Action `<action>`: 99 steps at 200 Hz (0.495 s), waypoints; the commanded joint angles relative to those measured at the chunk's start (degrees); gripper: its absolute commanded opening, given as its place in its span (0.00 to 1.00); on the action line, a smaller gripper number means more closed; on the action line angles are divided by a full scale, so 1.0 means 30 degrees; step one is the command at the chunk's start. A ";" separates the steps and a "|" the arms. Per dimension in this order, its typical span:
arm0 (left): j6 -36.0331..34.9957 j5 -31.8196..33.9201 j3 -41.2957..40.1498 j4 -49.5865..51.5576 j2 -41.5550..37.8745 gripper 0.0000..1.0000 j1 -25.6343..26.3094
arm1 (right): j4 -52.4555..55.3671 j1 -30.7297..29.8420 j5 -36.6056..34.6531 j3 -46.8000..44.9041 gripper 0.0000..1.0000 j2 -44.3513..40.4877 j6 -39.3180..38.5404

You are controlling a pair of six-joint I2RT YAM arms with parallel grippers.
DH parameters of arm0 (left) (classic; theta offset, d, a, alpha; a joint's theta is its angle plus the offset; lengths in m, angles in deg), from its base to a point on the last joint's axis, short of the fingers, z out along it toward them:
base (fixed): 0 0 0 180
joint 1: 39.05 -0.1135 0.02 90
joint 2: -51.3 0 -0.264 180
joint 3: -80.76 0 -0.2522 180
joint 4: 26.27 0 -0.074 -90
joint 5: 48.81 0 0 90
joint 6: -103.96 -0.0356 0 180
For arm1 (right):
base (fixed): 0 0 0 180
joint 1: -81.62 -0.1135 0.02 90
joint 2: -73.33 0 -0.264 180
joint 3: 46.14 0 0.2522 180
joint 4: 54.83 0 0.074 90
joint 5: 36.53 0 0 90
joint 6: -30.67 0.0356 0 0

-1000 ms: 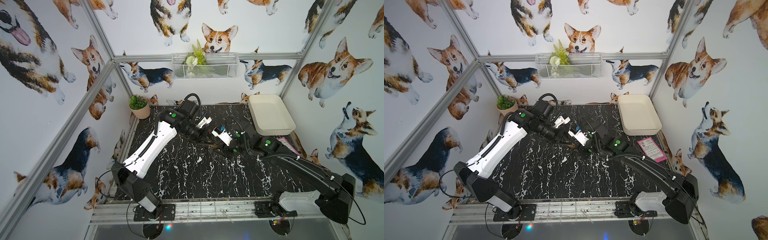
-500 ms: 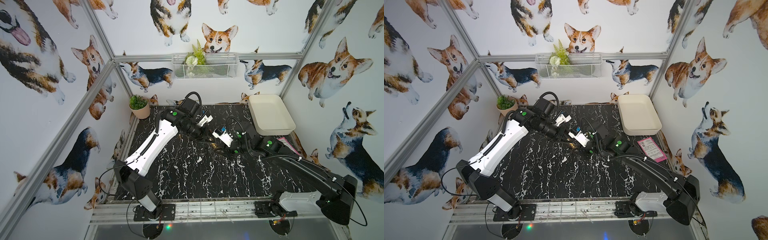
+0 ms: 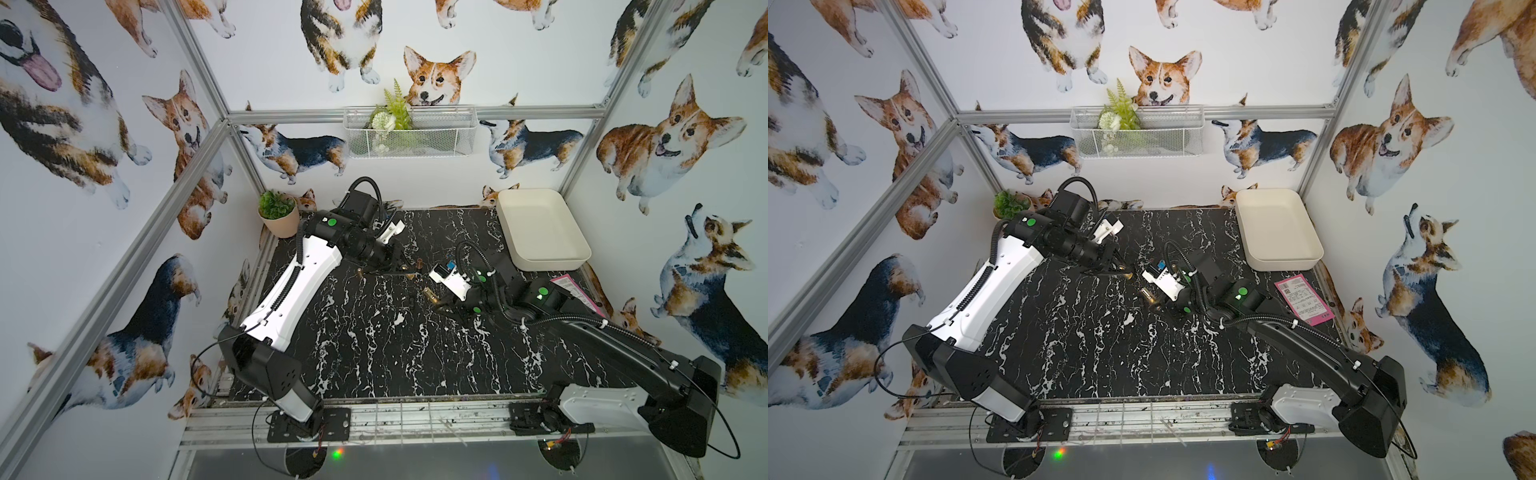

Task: Open the lipstick cap
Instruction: Open the cover of the lipstick, then place the cover at the center of the board.

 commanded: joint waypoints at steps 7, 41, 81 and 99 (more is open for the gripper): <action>-0.0347 0.5835 -0.1179 0.0385 -0.0314 0.00 -0.0291 | -0.0145 -0.0053 -0.0427 -0.0002 0.00 -0.0372 0.0131; 0.0129 1.0248 -0.5417 -0.2298 0.0007 0.00 -0.0521 | -0.1000 -0.0053 -0.1200 -0.0001 0.00 -0.0700 0.0420; 0.0841 1.2614 -0.8565 -0.5392 0.0692 0.00 -0.0698 | -0.1069 -0.0038 -0.1628 0.0236 0.00 -0.0877 0.0407; 0.1118 1.3703 -0.9197 -0.6021 0.0951 0.00 -0.0804 | -0.1096 -0.0038 -0.1715 0.0210 0.00 -0.0849 0.0374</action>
